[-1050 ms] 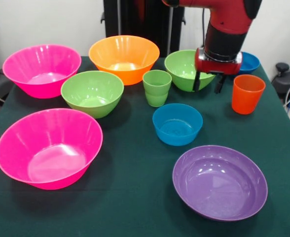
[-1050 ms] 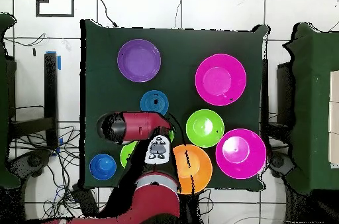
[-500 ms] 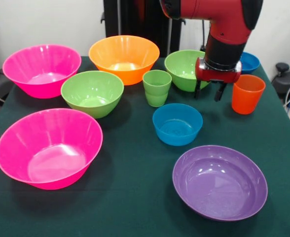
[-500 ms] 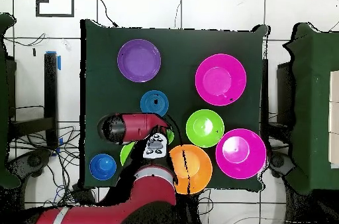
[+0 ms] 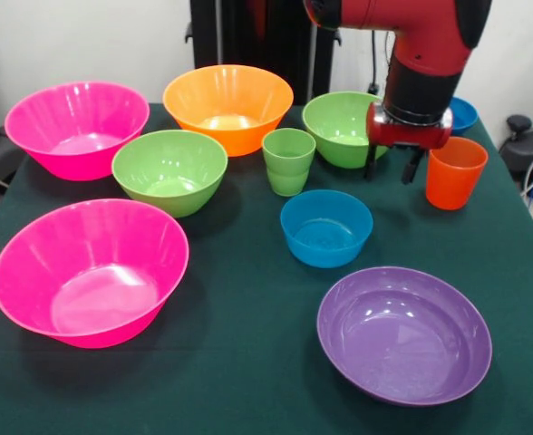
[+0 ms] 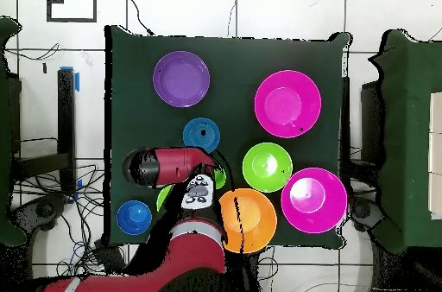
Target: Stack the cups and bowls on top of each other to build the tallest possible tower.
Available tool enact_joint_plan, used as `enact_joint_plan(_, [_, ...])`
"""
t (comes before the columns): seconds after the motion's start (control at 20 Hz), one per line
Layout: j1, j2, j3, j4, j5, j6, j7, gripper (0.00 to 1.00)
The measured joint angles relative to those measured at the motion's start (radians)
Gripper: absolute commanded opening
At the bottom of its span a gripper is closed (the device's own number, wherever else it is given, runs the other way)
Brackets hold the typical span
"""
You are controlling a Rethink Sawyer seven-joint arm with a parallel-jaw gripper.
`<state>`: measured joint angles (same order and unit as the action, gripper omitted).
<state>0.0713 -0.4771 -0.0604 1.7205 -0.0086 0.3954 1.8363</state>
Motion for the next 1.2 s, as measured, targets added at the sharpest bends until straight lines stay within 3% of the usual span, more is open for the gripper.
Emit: enact_joint_plan(1.2, [0.022, -0.073, 0.000, 0.001, 0.000, 0.000, 0.000, 1.00])
